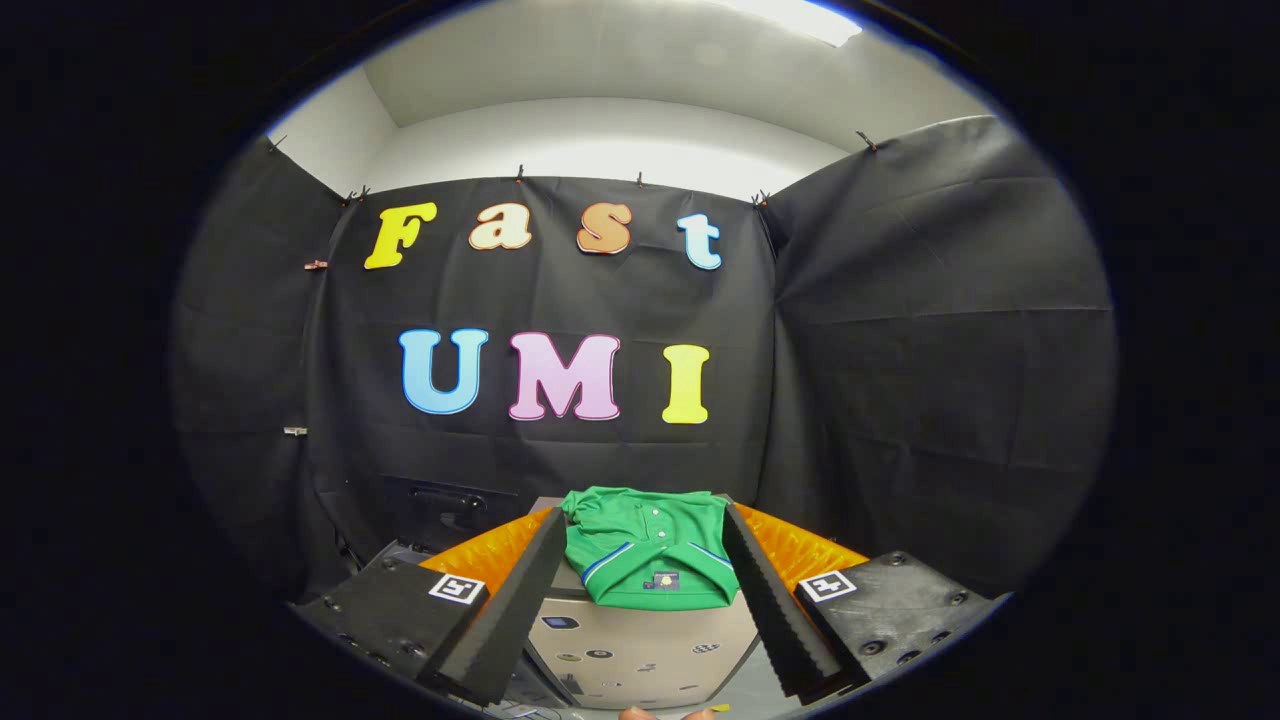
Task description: Put the clothes into the washing machine and then close the washing machine lid.
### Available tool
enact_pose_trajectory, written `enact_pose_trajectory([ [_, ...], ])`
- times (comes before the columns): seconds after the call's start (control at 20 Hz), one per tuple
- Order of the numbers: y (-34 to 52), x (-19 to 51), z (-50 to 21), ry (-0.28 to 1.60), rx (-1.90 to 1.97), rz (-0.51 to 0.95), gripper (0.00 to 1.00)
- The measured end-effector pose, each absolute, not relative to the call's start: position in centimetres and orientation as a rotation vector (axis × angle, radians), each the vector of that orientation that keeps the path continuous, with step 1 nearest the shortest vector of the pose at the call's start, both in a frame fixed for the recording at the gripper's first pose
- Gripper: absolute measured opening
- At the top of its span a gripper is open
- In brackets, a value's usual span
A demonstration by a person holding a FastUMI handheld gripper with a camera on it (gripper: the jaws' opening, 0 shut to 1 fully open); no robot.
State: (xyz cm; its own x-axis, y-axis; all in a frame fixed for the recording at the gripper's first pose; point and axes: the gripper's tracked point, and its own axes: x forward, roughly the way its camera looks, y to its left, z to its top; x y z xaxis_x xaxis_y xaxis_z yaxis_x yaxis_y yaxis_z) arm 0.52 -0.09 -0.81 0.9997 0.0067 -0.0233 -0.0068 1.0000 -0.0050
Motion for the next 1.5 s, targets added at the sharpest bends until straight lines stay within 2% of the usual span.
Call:
enact_pose_trajectory([
  [0.7,0.2,4.0,-4.0,0.080,0.028,0.029,0.98],
  [0.95,-1.0,8.4,-5.8,0.153,-0.001,0.001,0.98],
  [1.3,-0.4,16.9,-8.4,0.310,0.027,0.091,0.98],
  [1.5,-2.1,21.9,-10.4,0.404,0.020,0.064,0.99],
])
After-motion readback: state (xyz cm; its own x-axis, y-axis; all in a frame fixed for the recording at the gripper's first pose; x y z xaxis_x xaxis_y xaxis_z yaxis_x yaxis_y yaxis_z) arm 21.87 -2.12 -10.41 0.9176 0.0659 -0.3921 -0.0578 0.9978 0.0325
